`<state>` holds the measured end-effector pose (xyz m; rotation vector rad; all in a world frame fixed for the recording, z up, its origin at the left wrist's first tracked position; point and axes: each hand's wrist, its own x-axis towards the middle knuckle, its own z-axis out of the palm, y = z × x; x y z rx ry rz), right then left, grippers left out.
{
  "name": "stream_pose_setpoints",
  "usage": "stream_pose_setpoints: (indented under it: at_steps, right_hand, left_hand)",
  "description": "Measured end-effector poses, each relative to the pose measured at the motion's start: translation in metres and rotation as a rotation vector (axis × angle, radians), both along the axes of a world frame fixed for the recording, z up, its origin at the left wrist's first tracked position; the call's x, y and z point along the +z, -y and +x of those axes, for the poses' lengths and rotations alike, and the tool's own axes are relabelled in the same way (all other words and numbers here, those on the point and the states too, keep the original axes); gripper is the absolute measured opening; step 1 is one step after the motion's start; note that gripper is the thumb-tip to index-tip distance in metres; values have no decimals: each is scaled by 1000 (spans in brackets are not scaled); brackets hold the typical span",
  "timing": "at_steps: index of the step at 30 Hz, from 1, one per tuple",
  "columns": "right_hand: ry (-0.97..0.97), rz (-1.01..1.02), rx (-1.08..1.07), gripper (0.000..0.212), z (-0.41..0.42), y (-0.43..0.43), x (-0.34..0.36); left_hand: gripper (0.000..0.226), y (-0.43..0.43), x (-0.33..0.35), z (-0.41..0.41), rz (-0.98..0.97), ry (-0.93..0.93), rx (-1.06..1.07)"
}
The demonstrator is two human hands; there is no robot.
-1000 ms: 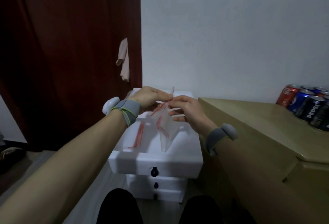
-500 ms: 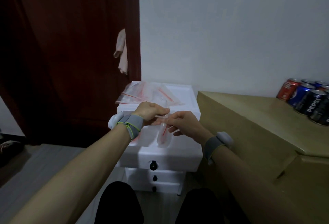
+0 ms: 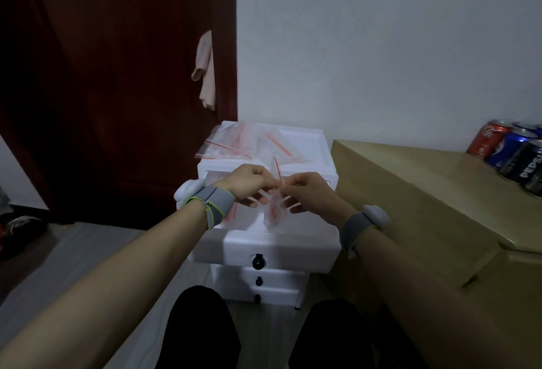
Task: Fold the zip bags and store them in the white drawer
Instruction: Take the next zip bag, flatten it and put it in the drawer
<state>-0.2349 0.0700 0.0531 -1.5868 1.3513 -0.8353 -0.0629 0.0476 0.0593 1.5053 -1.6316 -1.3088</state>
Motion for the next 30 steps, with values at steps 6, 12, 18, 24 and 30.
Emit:
stream_pose_setpoints:
  at_steps: [6,12,18,24,30]
  right_hand:
    - [-79,-69,-43,17,4,4,-4]
    - [-113,-151,-132,23,16,4,-7]
    - [20,-63,-216,21,20,10,-11]
    - [209,1,-419,19,-14,16,-16]
    - [97,134,-375,12,-3,17,-12]
  left_hand:
    - [10,-2,6,3,-84,99,-56]
    - [19,-6,4,-1,-144,85,-44]
    - [20,-7,0,-1,-112,20,-30]
    - [14,-10,-7,20,-85,64,-46]
    - [31,-10,-18,20,-37,35,-98]
